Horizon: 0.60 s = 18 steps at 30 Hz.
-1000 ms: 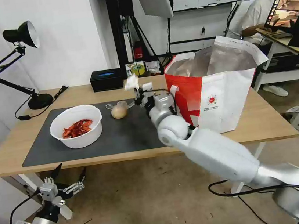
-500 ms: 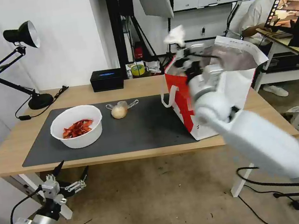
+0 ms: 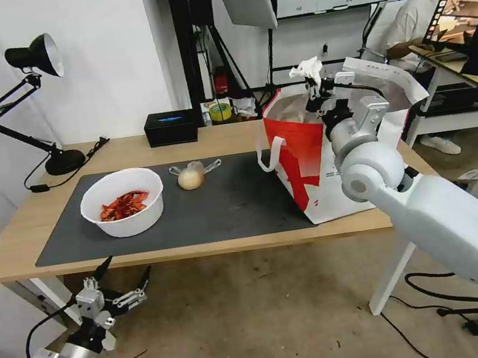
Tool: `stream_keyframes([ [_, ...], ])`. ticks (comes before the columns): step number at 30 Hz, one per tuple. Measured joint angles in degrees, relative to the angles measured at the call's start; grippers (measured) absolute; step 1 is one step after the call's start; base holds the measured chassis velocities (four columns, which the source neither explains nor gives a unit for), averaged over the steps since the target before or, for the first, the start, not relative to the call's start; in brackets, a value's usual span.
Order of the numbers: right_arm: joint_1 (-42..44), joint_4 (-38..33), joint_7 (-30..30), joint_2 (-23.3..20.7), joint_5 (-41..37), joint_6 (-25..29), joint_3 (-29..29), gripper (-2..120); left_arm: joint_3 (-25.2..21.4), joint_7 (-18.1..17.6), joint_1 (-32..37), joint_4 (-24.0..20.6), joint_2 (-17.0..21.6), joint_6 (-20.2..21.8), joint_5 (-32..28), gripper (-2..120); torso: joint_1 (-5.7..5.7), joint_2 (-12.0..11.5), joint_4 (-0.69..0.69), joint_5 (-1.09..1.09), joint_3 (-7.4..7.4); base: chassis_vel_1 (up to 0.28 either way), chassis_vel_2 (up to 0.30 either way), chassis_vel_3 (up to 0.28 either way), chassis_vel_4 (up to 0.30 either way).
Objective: Pick up the trash from the table and place it into the takeout bag.
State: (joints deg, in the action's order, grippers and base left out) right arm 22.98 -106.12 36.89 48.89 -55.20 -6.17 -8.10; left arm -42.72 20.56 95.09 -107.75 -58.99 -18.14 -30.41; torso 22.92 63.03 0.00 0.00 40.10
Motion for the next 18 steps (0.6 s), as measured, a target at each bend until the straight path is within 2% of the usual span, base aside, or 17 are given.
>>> stream_keyframes([
  [1, 0.00, 0.00, 0.00, 0.00, 0.00, 0.00, 0.00, 32, 0.00, 0.00, 0.00, 0.00, 0.00, 0.00, 0.00, 100, 0.00, 0.00, 0.00, 0.00, 0.00, 0.000, 0.000, 0.000, 0.000],
  [5, 0.04, -0.38, 0.01, -0.91, 0.47, -0.15, 0.55, 50, -0.04, -0.20, -0.01, -0.01, -0.01, -0.02, 0.09, 100, 0.00, 0.00, 0.00, 0.00, 0.00, 0.000, 0.000, 0.000, 0.000],
  [6, 0.04, -0.38, 0.01, -0.91, 0.47, -0.15, 0.55, 50, -0.04, -0.20, -0.01, -0.01, -0.01, -0.02, 0.09, 100, 0.00, 0.00, 0.00, 0.00, 0.00, 0.000, 0.000, 0.000, 0.000],
  [9, 0.37, -0.66, -0.06, -1.18, 0.58, -0.22, 0.92, 65, 0.23, -0.24, -0.19, -0.01, 0.03, -0.02, 0.11, 100, 0.00, 0.00, 0.00, 0.00, 0.00, 0.000, 0.000, 0.000, 0.000],
  [10, 0.37, -0.66, -0.06, -1.18, 0.58, -0.22, 0.92, 65, 0.23, -0.24, -0.19, -0.01, 0.03, -0.02, 0.11, 100, 0.00, 0.00, 0.00, 0.00, 0.00, 0.000, 0.000, 0.000, 0.000],
  [13, 0.85, -0.73, -0.57, -1.44, 0.65, -0.22, 1.17, 78, 0.65, -0.30, -0.47, 0.00, -0.01, 0.00, 0.13, 100, 0.00, 0.00, 0.00, 0.00, 0.00, 0.000, 0.000, 0.000, 0.000],
  [14, 0.85, -0.73, -0.57, -1.44, 0.65, -0.22, 1.17, 78, 0.65, -0.30, -0.47, 0.00, -0.01, 0.00, 0.13, 100, 0.00, 0.00, 0.00, 0.00, 0.00, 0.000, 0.000, 0.000, 0.000],
  [17, 1.59, -1.41, -2.15, -2.11, 0.53, 0.26, 1.40, 93, 0.81, -0.36, -0.67, 0.11, -0.06, 0.05, 0.13, 100, 0.00, 0.00, 0.00, 0.00, 0.00, 0.000, 0.000, 0.000, 0.000],
  [18, 1.59, -1.41, -2.15, -2.11, 0.53, 0.26, 1.40, 93, 0.81, -0.36, -0.67, 0.11, -0.06, 0.05, 0.13, 100, 0.00, 0.00, 0.00, 0.00, 0.00, 0.000, 0.000, 0.000, 0.000],
])
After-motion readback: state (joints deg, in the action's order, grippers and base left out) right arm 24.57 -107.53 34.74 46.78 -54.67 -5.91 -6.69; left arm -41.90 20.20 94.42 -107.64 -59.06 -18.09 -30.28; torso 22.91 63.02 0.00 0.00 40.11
